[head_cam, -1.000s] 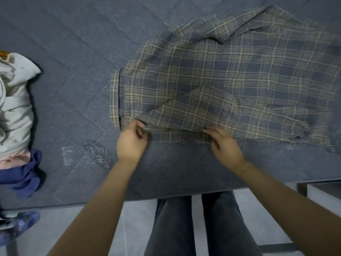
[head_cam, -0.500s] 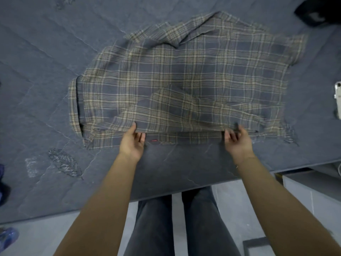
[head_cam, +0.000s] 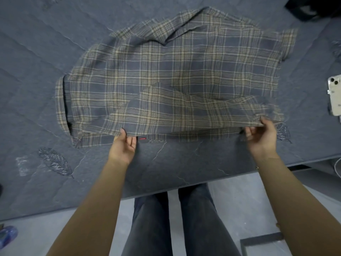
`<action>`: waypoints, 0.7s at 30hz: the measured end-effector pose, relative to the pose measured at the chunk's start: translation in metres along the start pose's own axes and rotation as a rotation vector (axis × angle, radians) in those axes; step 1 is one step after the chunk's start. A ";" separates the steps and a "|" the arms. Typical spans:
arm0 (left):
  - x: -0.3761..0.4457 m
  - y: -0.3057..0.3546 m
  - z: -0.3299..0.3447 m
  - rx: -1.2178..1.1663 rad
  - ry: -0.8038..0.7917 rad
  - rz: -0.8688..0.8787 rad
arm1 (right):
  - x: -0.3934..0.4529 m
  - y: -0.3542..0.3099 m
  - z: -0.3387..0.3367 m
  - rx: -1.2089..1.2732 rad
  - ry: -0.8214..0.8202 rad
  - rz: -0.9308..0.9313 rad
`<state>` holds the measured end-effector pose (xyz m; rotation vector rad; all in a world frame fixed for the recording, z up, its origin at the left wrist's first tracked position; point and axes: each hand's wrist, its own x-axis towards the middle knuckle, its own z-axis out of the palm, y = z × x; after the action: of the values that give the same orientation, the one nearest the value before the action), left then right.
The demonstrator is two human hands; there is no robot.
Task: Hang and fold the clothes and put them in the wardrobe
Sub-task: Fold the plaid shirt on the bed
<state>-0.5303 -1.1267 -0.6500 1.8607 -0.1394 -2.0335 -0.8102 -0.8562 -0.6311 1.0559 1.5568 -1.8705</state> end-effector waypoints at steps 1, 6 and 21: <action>0.000 -0.004 -0.002 0.043 0.027 -0.012 | 0.001 -0.002 -0.005 -0.055 -0.004 0.010; -0.011 -0.017 -0.004 0.174 0.125 -0.019 | 0.005 0.006 -0.023 -0.358 -0.097 0.170; -0.049 -0.117 0.173 1.234 -0.361 0.661 | 0.055 -0.083 -0.017 -1.590 -0.327 -0.968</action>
<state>-0.7205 -1.0333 -0.6209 1.4933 -2.1565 -1.8042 -0.9023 -0.8142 -0.6274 -0.7574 2.5887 -0.4665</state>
